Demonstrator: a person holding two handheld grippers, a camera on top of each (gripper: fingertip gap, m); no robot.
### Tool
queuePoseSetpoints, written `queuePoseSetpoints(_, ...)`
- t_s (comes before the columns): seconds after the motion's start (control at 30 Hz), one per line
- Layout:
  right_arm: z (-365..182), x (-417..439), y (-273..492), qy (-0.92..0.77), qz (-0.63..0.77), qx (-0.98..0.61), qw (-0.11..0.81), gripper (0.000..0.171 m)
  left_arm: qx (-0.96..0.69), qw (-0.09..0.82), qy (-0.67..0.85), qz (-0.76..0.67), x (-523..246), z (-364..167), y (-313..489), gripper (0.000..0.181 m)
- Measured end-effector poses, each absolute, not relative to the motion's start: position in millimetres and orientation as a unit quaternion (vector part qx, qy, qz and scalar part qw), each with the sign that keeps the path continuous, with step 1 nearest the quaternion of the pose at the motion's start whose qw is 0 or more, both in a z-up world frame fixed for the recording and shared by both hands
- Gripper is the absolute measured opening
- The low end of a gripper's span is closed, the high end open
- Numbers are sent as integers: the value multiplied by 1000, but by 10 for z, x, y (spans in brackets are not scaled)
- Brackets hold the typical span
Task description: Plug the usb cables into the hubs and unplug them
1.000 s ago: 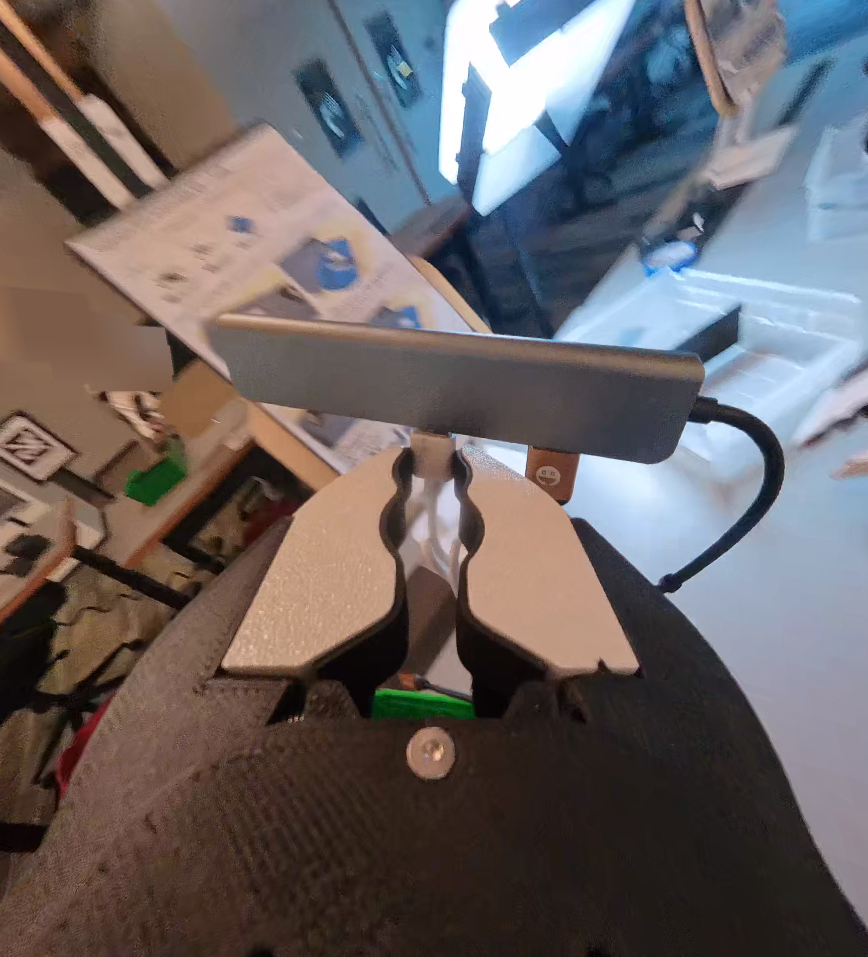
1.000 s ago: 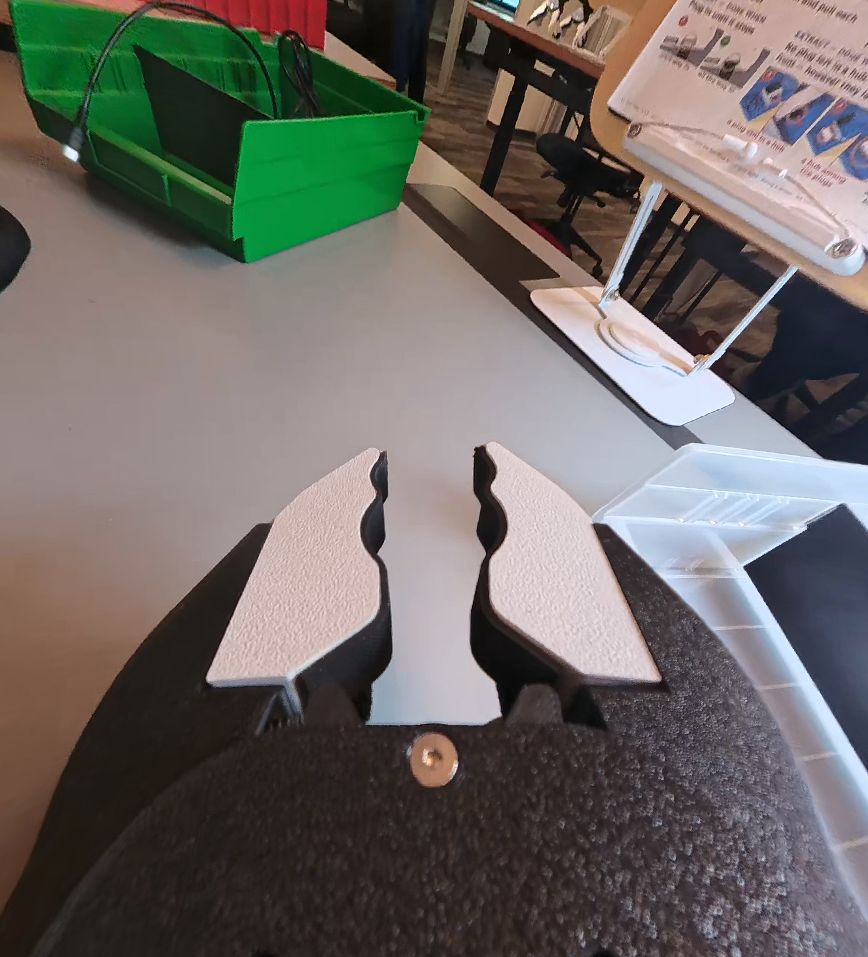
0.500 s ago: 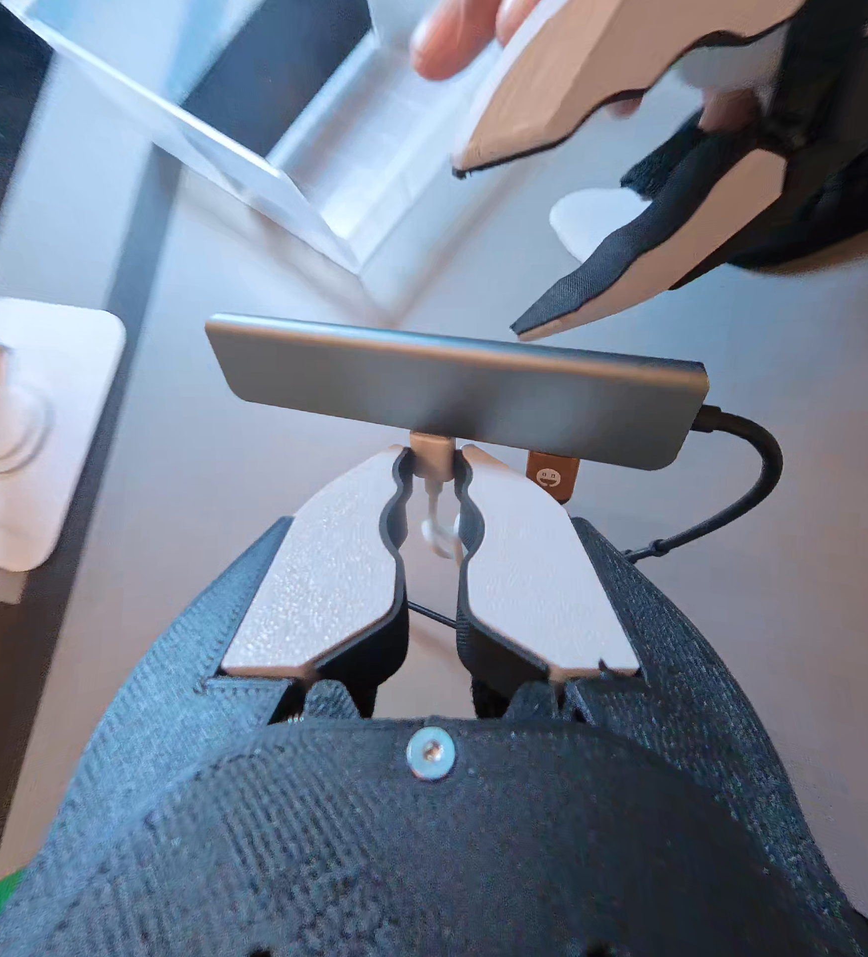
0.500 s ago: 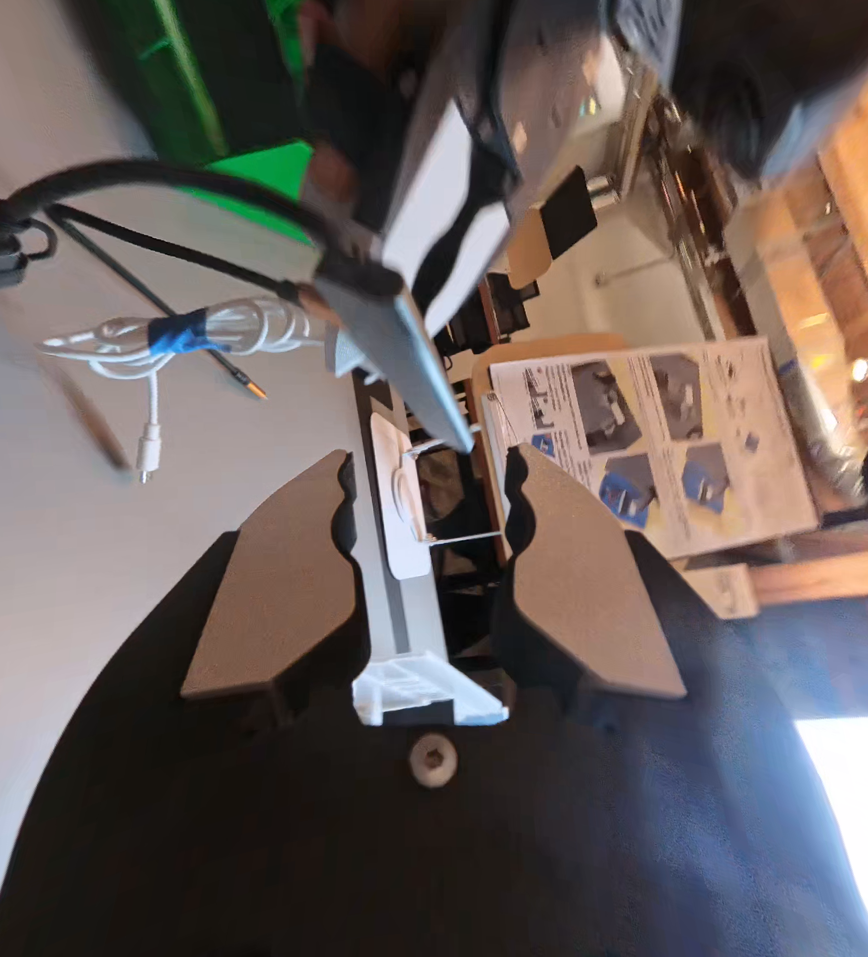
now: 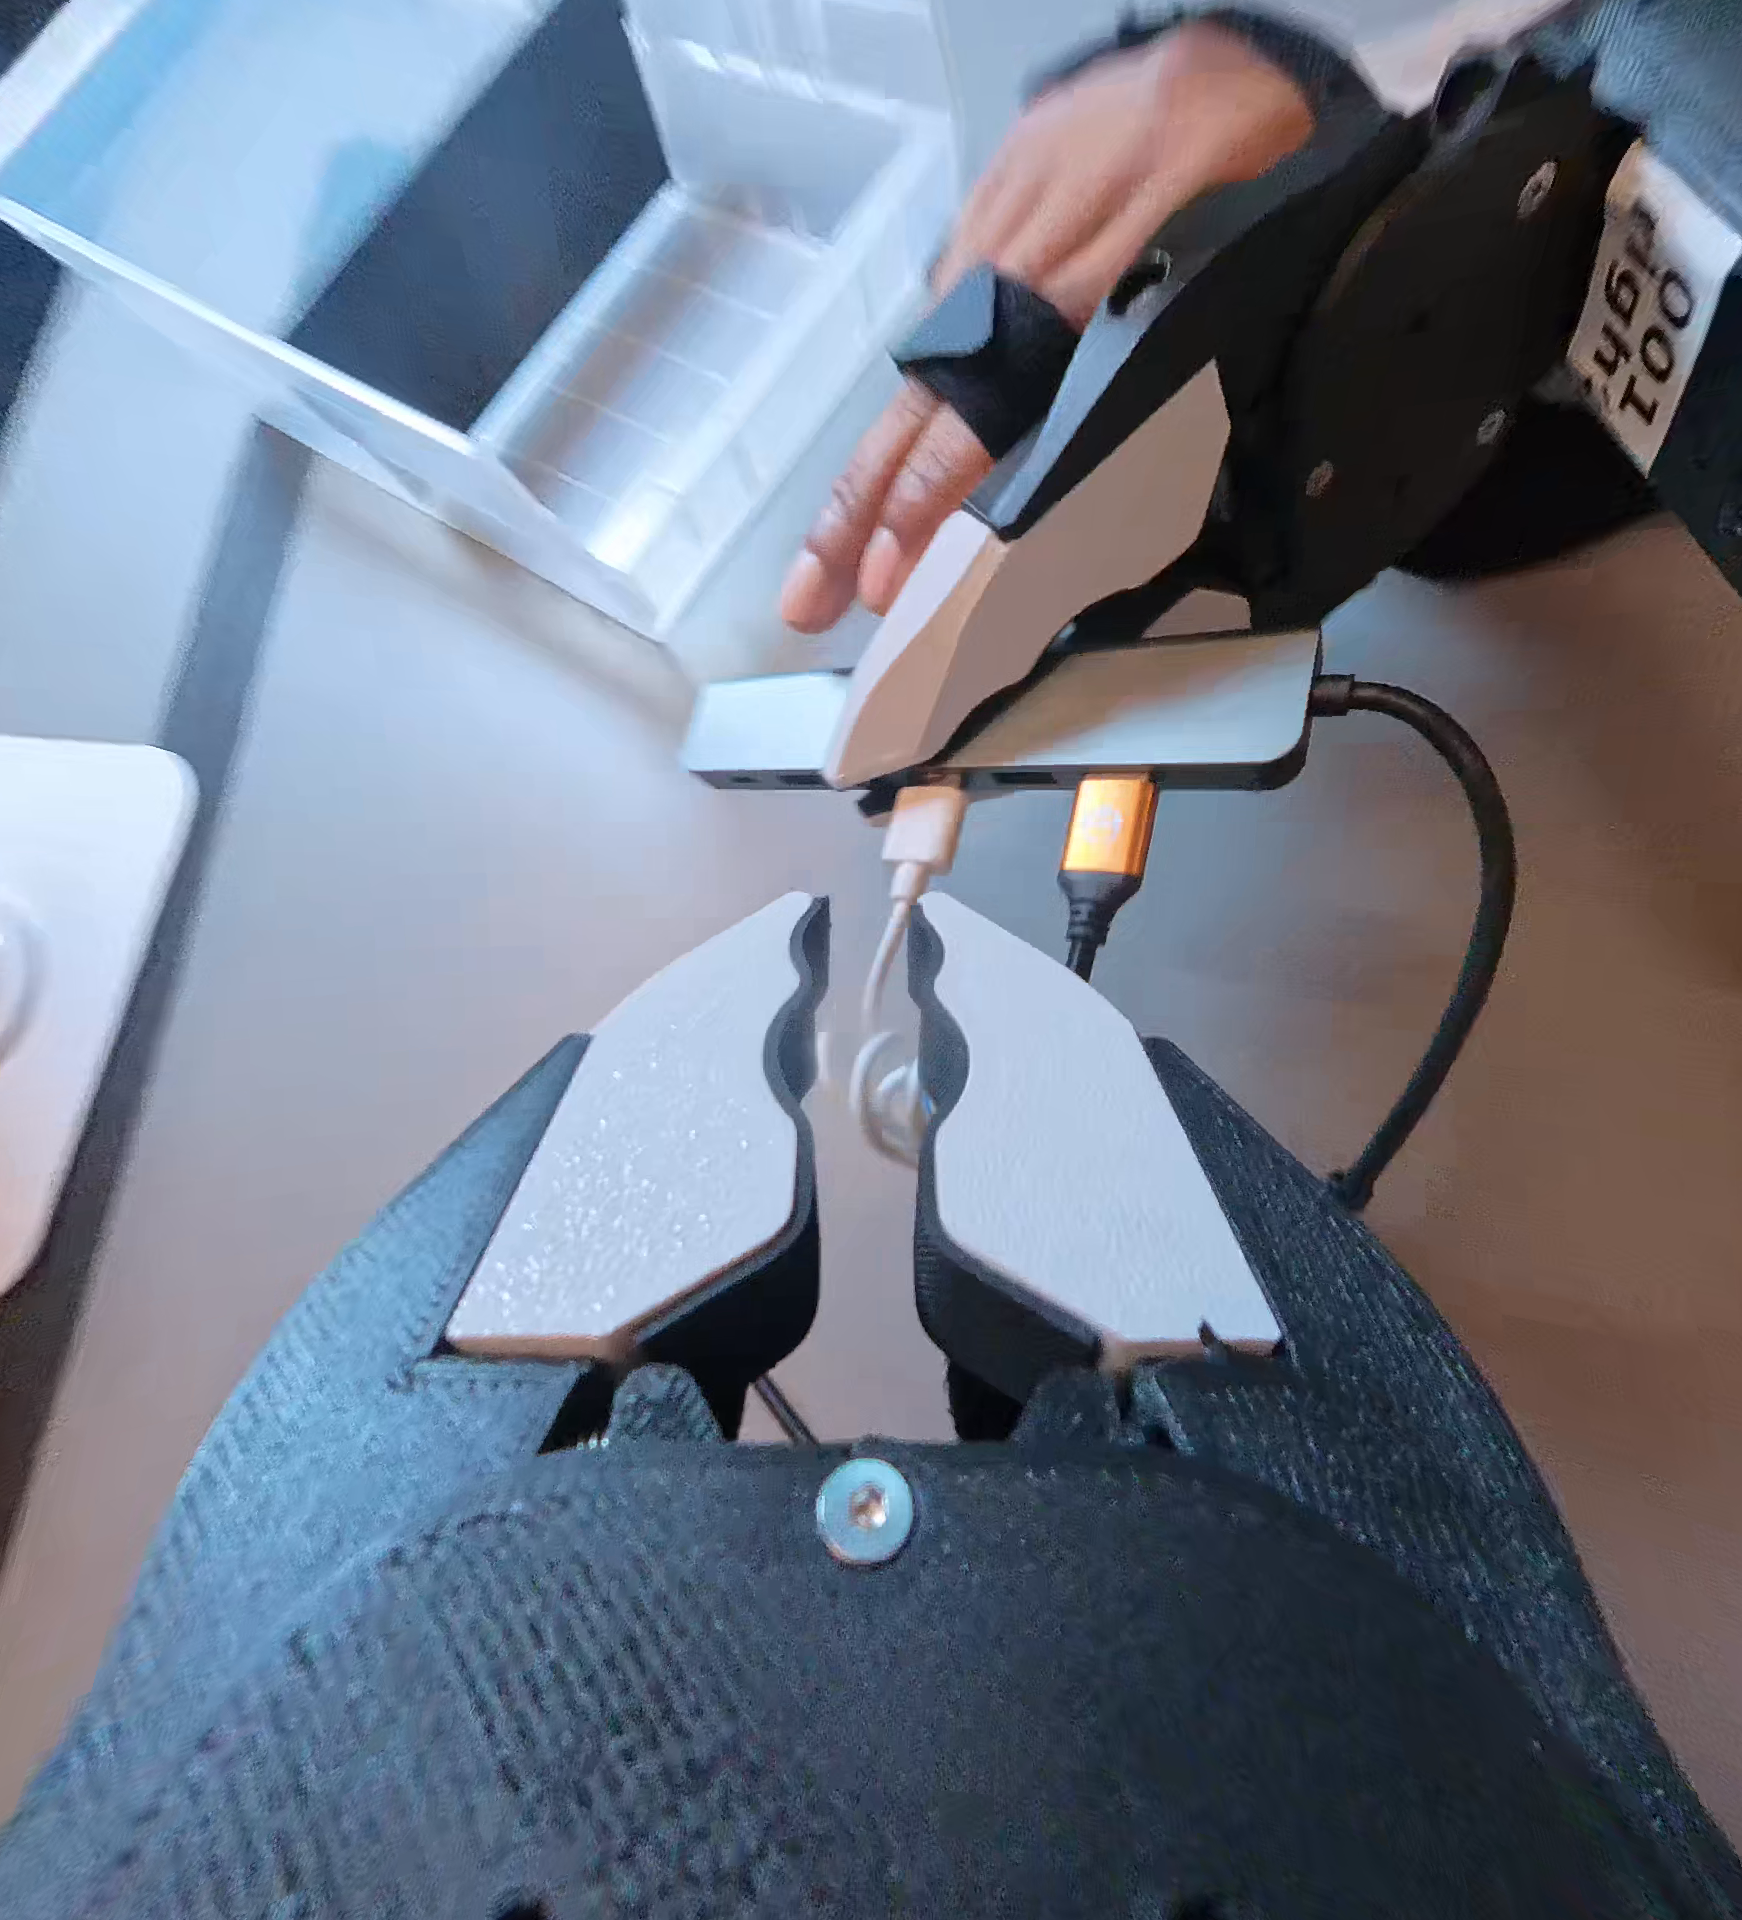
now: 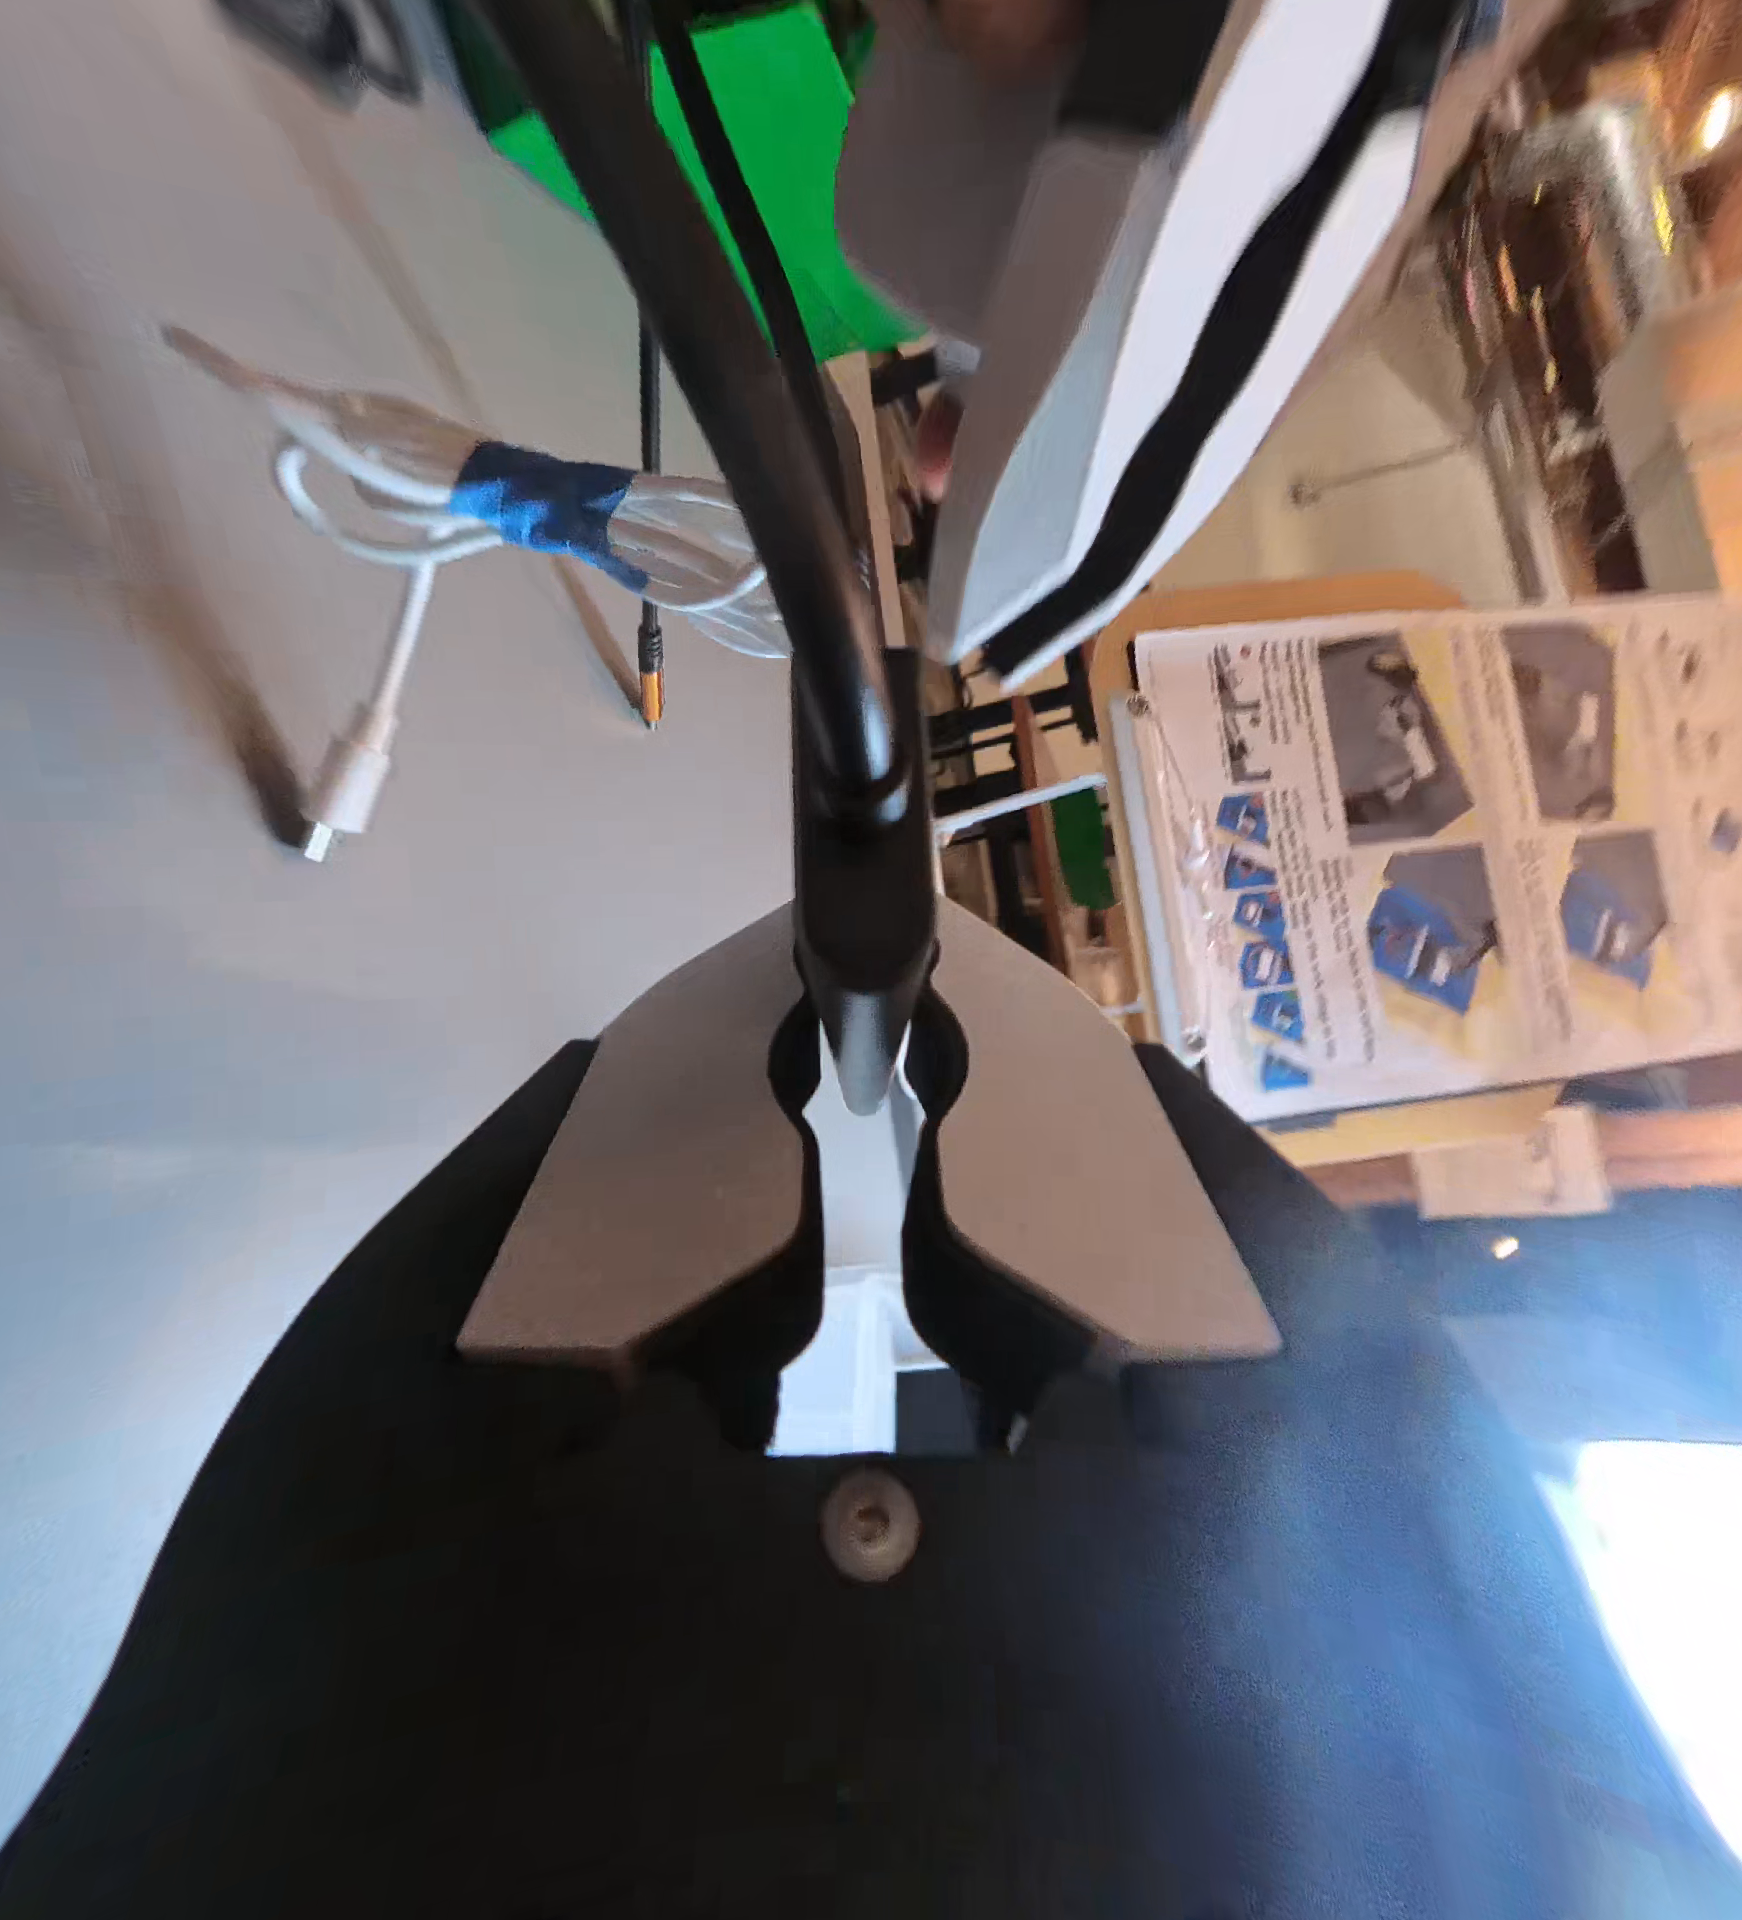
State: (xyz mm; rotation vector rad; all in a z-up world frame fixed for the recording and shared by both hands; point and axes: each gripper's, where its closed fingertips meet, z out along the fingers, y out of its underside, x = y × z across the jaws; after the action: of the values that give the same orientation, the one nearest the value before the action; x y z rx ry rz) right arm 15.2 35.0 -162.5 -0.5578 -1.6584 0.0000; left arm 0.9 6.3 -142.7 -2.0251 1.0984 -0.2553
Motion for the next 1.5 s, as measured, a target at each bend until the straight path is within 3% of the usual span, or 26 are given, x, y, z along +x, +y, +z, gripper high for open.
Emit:
queuePoseSetpoints(0.17, -1369, 226, 449, -642, 197, -419, 611, 11, -736, 519, 424, -92, -25, -722, -71, 27)
queuePoseSetpoints(0.3, -1068, 320, 524, -519, 412, -512, 546, 11, -661, 632, 401, -57, -96, -96, -213, 27)
queuePoseSetpoints(0.4, -894, 434, 635, -425, 527, -540, 500, 11, -631, 663, 386, -116, -135, 136, -381, 23)
queuePoseSetpoints(0.5, -743, 539, 718, -354, 605, -530, 476, 11, -614, 623, 418, -245, 93, 70, -621, 10)
queuePoseSetpoints(0.67, -429, 726, 696, -248, 746, -454, 420, 11, -679, 496, 445, -307, 455, -861, -349, 13)
queuePoseSetpoints(0.77, -392, 735, 658, -238, 761, -433, 420, 11, -694, 462, 310, -457, 835, -1189, -18, 40)
queuePoseSetpoints(0.83, -421, 687, 588, -259, 752, -431, 427, 11, -655, 514, 198, -517, 878, -1059, 231, 49)
queuePoseSetpoints(0.9, -456, 636, 512, -279, 740, -430, 435, 11, -614, 553, 137, -546, 746, -862, 356, 44)
queuePoseSetpoints(0.93, -456, 623, 492, -283, 736, -430, 441, 11, -607, 564, 136, -543, 675, -812, 369, 35)
queuePoseSetpoints(0.97, -480, 593, 468, -294, 727, -435, 443, 11, -597, 579, 147, -535, 608, -758, 343, 16)
queuePoseSetpoints(1.0, -500, 565, 448, -301, 723, -437, 442, 11, -598, 589, 162, -519, 561, -735, 311, 14)
queuePoseSetpoints(1.33, -990, 358, 291, -398, 710, -515, 267, 34, -609, 676, 239, -339, -200, -109, 64, 11)
queuePoseSetpoints(1.5, -1114, 438, 480, -500, 575, -532, 369, 47, -627, 696, 302, -177, -510, 46, -76, 11)
